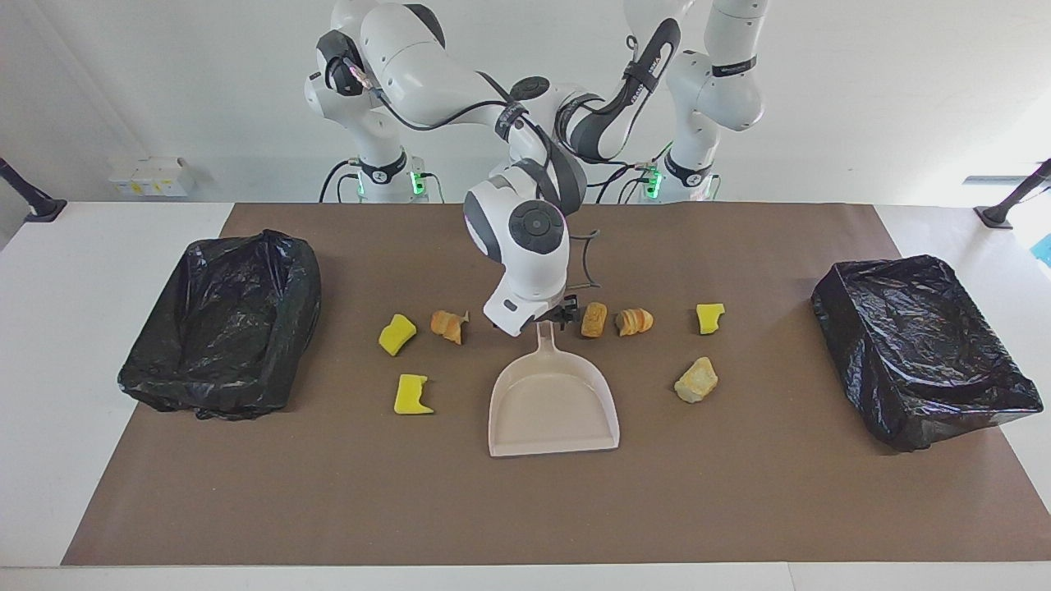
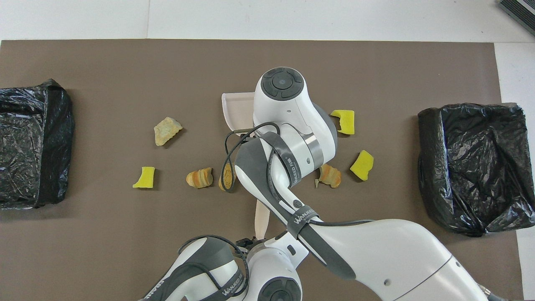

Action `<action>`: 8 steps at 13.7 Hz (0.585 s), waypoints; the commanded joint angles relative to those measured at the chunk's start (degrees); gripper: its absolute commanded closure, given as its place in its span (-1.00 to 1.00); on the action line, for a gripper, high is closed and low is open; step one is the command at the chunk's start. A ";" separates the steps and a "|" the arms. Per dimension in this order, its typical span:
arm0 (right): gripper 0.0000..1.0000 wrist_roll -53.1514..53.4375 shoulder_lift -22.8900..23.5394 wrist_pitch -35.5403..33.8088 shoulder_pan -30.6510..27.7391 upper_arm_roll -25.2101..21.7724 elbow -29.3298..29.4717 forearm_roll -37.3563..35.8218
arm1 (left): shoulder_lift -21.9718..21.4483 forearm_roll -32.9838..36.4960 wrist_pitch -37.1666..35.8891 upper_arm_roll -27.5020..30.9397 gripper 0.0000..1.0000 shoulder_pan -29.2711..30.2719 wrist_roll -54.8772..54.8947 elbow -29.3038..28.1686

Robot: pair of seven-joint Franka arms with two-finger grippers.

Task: Sweep and dump trash in bin
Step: 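Reach the right gripper to the dustpan handle and grasp it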

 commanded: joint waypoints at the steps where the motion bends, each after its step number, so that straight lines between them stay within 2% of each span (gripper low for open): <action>1: -1.00 -0.07 -4.69 5.69 0.00 0.35 -8.96 1.37 | -3.60 0.91 -4.75 -0.20 1.00 0.66 0.93 -0.59; 2: -0.92 -0.07 -5.05 6.05 0.17 0.35 -9.68 1.37 | -4.57 0.91 -6.42 -0.20 1.00 0.75 1.46 -0.77; 3: -0.67 -0.16 -5.05 5.97 0.17 0.35 -9.60 1.37 | -5.88 0.91 -7.66 -0.20 1.00 1.01 1.81 -1.81; 4: -0.35 -0.16 -5.05 6.05 0.17 0.35 -9.52 1.37 | -7.90 0.91 -7.67 -0.20 1.00 0.93 1.81 -3.65; 6: 0.46 -0.25 -5.05 5.79 0.09 0.53 -9.78 1.80 | -11.94 1.00 -7.15 -0.20 1.00 0.84 2.07 -8.22; 8: 1.00 -0.16 -5.14 5.88 0.00 0.53 -10.13 3.47 | -15.02 1.00 -7.58 -0.20 1.00 1.01 3.47 -10.69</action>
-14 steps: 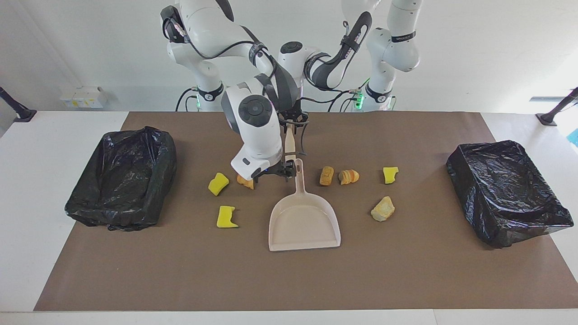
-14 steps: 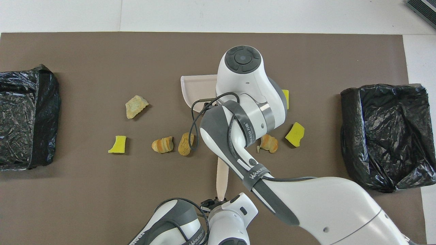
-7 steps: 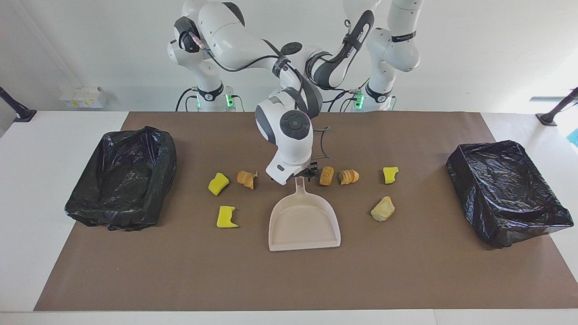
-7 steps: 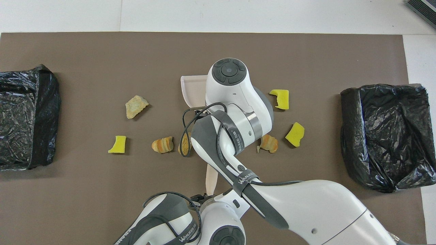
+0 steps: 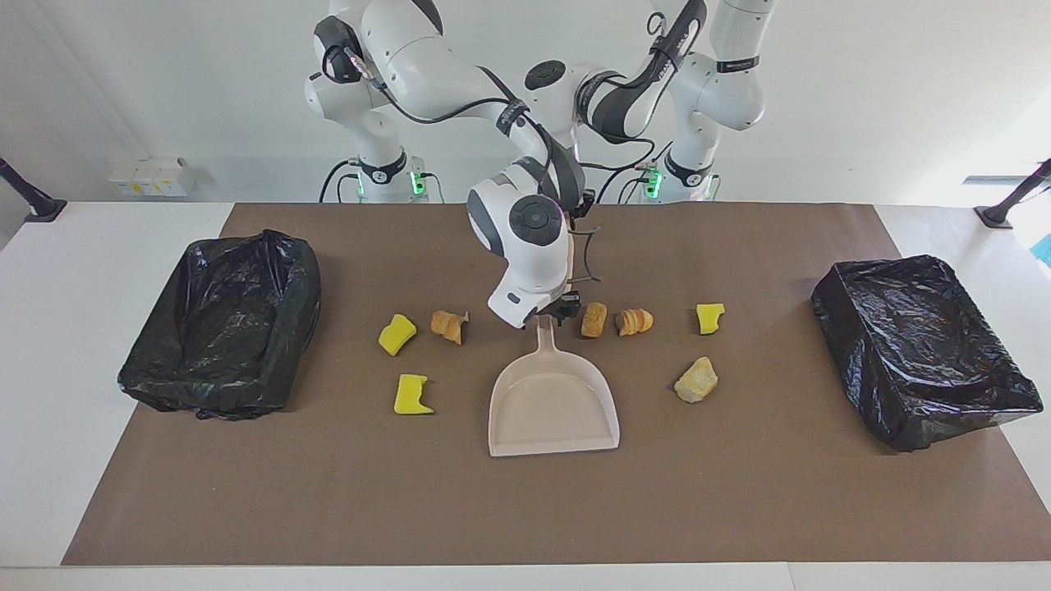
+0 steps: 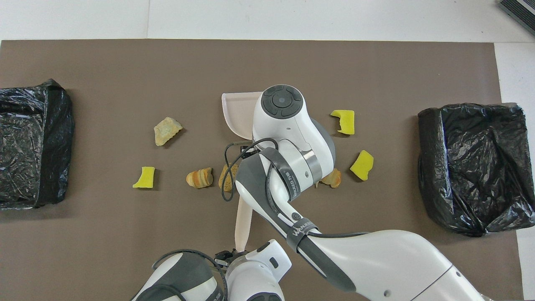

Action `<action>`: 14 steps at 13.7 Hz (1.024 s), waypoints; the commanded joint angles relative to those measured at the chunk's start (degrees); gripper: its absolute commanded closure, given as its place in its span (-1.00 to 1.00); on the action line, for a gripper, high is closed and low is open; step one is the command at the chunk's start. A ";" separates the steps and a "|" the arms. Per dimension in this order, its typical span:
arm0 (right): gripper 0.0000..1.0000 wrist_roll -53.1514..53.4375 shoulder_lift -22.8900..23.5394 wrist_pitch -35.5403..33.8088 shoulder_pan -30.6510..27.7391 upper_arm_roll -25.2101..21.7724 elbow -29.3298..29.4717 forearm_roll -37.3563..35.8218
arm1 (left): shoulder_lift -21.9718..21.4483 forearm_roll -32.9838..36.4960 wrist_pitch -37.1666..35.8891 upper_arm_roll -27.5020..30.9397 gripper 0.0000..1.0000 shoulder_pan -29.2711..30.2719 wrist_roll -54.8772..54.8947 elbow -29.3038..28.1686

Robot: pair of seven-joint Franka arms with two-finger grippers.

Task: Sweep and dump trash in bin
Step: 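Reach the right gripper to the dustpan handle and grasp it, then place the dustpan near the scraps while the left gripper grasps the brush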

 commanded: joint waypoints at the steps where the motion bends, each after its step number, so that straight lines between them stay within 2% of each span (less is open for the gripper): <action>1: 1.00 -0.16 -1.79 1.12 -0.85 0.37 -2.83 2.38 | -7.47 0.99 -0.51 -0.18 1.00 1.25 3.04 -6.16; 4: 1.00 -1.55 -1.79 0.59 -1.73 0.45 -3.01 2.38 | -9.06 0.99 -1.65 -0.18 1.00 5.37 7.26 -7.14; 8: 1.00 -4.02 -1.62 -4.15 -3.49 0.37 -0.65 2.21 | -11.17 0.99 -4.64 -0.18 1.00 14.06 17.18 -6.44; 11: 1.00 -18.83 -3.36 -4.16 -4.63 0.45 -0.90 2.38 | -10.65 0.99 -6.23 -0.09 1.00 20.83 24.75 -4.16; 14: 1.00 -27.10 -8.63 -5.12 -7.69 0.37 -2.04 1.77 | -9.68 0.90 -6.23 -0.09 1.00 28.21 30.38 -1.35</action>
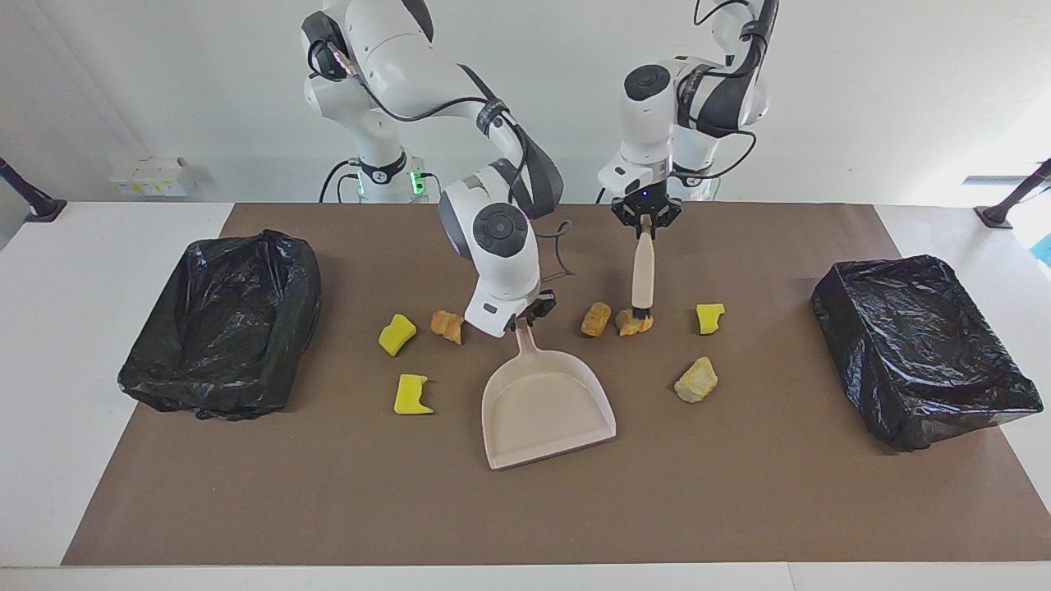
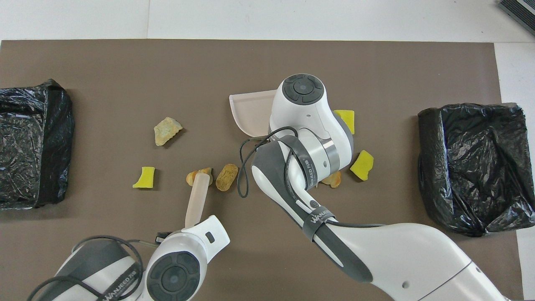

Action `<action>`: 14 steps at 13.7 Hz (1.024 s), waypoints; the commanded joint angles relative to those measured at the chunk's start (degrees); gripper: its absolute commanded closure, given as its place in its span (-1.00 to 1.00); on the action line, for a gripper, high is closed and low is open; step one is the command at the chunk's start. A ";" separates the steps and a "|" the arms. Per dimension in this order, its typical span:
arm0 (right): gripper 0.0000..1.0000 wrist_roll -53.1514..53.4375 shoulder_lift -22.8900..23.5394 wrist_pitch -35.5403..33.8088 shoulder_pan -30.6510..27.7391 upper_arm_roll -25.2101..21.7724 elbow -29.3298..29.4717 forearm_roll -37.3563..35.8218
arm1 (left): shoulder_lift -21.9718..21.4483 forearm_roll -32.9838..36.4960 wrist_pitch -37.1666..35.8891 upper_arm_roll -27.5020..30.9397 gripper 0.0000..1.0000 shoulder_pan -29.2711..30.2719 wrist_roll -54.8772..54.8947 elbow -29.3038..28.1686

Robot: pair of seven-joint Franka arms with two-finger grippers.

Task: Sweep and dump trash in bin
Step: 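Place the dustpan near the scraps while the left gripper grasps the brush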

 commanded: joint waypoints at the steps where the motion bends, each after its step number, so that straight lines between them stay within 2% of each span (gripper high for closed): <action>1: 1.00 -11.56 -6.90 -3.36 -4.39 0.48 -2.35 0.63 | 0.82 0.67 -1.90 -0.63 1.00 5.77 3.22 2.83; 4: 1.00 -27.99 -12.18 -12.06 -9.32 0.30 -4.10 -0.50 | 2.41 0.59 -0.85 -0.63 1.00 12.70 4.19 3.72; 7: 1.00 -44.24 -15.00 -11.38 -9.86 0.30 -9.02 -3.93 | 3.38 0.06 1.70 -0.55 1.00 20.26 16.02 3.72; 9: 1.00 -55.76 -15.62 -10.41 -9.60 0.39 -11.93 -7.70 | 4.77 0.06 4.76 -0.55 1.00 23.35 18.86 3.72; 10: 1.00 -57.21 -15.45 -10.24 -8.90 0.48 -12.55 -10.07 | 6.78 -0.11 8.17 -0.55 1.00 25.19 23.22 4.33; 11: 1.00 -56.61 -15.53 -10.15 -6.98 0.39 -12.73 -12.53 | 11.33 -1.60 9.86 -0.55 1.00 26.43 30.14 7.64; 12: 1.00 -57.22 -15.36 -9.97 -6.78 0.48 -12.82 -13.59 | 17.20 -4.22 9.09 -0.55 1.00 26.09 33.86 13.76; 14: 1.00 -59.58 -15.27 -6.22 -6.00 0.48 -17.01 -13.61 | 24.61 -5.04 8.30 -0.90 1.00 25.91 34.16 22.22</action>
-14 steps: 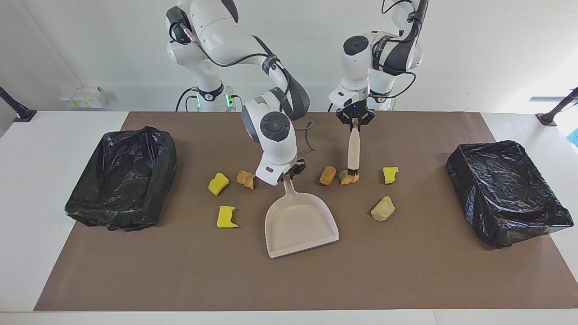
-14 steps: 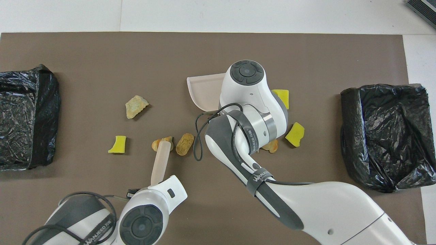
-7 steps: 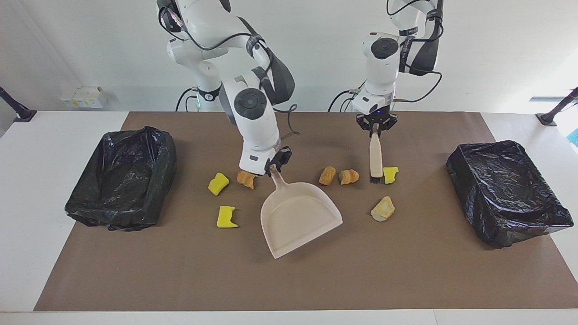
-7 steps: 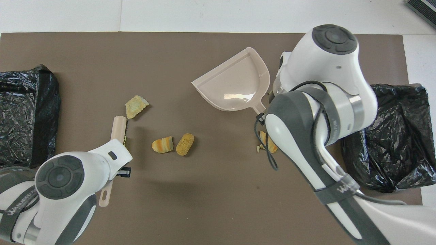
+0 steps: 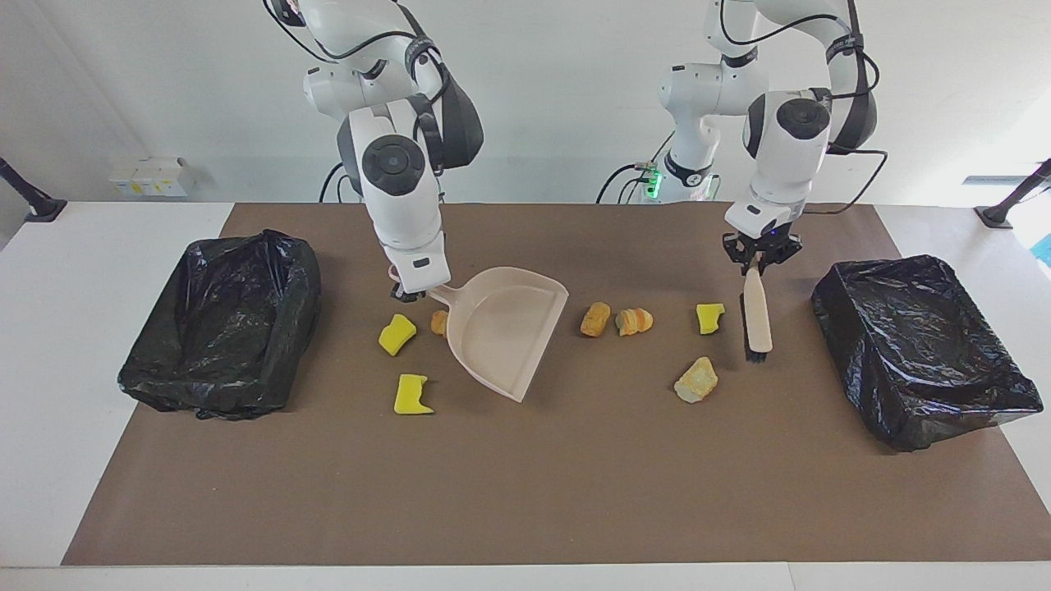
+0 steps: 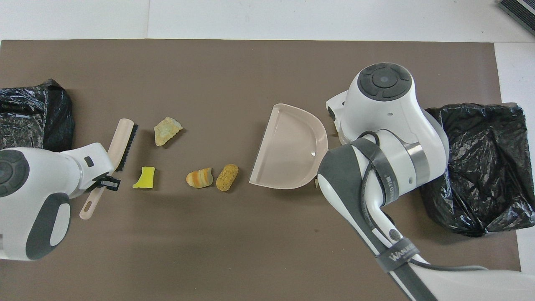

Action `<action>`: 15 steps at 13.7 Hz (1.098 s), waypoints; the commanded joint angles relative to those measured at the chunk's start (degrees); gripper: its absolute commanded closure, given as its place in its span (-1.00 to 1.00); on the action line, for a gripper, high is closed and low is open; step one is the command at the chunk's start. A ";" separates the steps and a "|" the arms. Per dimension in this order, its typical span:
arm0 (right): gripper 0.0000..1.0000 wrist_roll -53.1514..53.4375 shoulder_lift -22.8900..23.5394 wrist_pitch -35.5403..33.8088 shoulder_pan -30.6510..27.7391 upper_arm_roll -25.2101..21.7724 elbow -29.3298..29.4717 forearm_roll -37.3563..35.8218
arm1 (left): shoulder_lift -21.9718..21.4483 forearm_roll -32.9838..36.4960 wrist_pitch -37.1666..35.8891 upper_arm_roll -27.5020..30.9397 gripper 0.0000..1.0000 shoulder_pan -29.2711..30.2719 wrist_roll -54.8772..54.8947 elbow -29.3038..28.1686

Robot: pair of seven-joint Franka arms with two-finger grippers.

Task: Sweep and dump trash in bin
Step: 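Place the dustpan near the scraps while the left gripper grasps the brush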

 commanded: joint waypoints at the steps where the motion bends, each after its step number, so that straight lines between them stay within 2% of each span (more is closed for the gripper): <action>1: 1.00 -3.38 -1.80 6.97 1.53 0.34 -7.68 -1.21 | 12.65 -1.20 -1.09 -1.18 1.00 0.31 2.23 13.52; 3: 1.00 -2.59 -1.80 7.96 3.47 0.17 -9.19 -1.39 | 14.16 -1.02 -0.39 -1.44 1.00 -0.56 4.76 14.60; 6: 1.00 1.53 -1.54 8.40 4.08 0.26 -9.81 -1.39 | 13.20 -0.76 -5.54 -1.35 1.00 -3.54 14.79 14.16; 11: 1.00 5.32 -0.92 10.51 5.49 0.35 -11.04 -1.39 | 10.04 1.26 -16.45 -1.35 1.00 -8.37 21.65 12.58; 13: 1.00 4.71 -0.75 10.78 5.41 0.26 -11.04 -1.74 | 7.76 1.78 -17.44 -1.35 1.00 -10.22 22.19 9.43; 15: 1.00 4.62 -0.66 11.30 5.41 0.34 -11.04 -2.18 | 5.91 1.70 -19.01 -1.35 1.00 -10.32 21.40 9.24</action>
